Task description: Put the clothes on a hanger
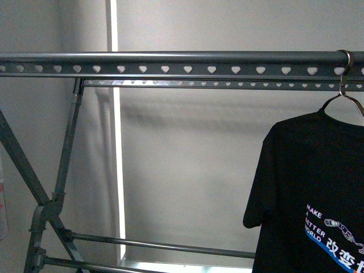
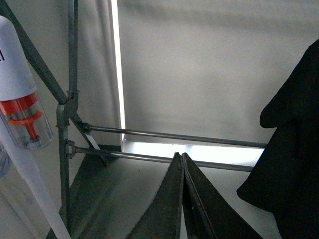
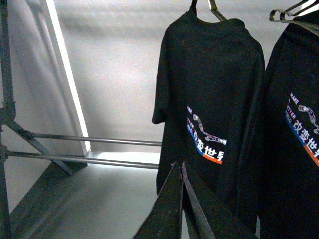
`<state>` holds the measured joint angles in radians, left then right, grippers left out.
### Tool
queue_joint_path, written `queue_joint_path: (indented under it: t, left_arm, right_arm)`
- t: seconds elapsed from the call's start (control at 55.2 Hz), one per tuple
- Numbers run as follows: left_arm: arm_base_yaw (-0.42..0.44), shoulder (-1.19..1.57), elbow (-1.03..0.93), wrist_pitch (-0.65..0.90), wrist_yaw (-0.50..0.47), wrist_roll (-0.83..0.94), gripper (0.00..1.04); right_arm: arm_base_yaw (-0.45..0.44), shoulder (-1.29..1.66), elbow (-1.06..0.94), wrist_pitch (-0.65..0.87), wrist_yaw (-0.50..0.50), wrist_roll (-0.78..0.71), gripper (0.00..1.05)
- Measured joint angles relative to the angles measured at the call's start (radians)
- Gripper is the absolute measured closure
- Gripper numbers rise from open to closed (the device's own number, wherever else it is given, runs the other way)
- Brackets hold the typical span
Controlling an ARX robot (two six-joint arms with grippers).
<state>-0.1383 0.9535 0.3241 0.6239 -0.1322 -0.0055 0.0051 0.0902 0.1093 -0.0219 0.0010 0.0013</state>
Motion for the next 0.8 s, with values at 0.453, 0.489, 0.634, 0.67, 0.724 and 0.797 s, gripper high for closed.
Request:
queue_joint_path:
  t: [0.453,0.489,0.634,0.67,0.724,0.797]
  left_arm:
    - [0.136,-0.328,-0.241,-0.085,0.129,0.003,1.01]
    - [0.136,-0.353,-0.250,-0.101,0.130,0.003,1.01]
    - [0.136,-0.451,-0.278,-0.171,0.129,0.003,1.01]
    - [0.136,-0.474,-0.284,-0.187,0.129,0.003,1.01]
    - [0.136,-0.490,-0.306,-0.168,0.132,0.003,1.01]
    - [0.136,-0.522,-0.306,-0.194,0.132,0.004,1.01]
  right_arm:
    - [-0.003,-0.085,-0.103,0.018,-0.001,-0.002,1.02]
    - [-0.003,-0.084,-0.103,0.018,0.000,-0.002,1.02]
    - [-0.003,-0.086,-0.103,0.018,0.000,-0.003,1.02]
    - [-0.003,-0.086,-0.103,0.018,0.000,-0.003,1.02]
    - [-0.003,-0.086,-0.103,0.018,0.000,-0.004,1.02]
    - [-0.003,-0.086,-0.103,0.018,0.000,-0.004,0.88]
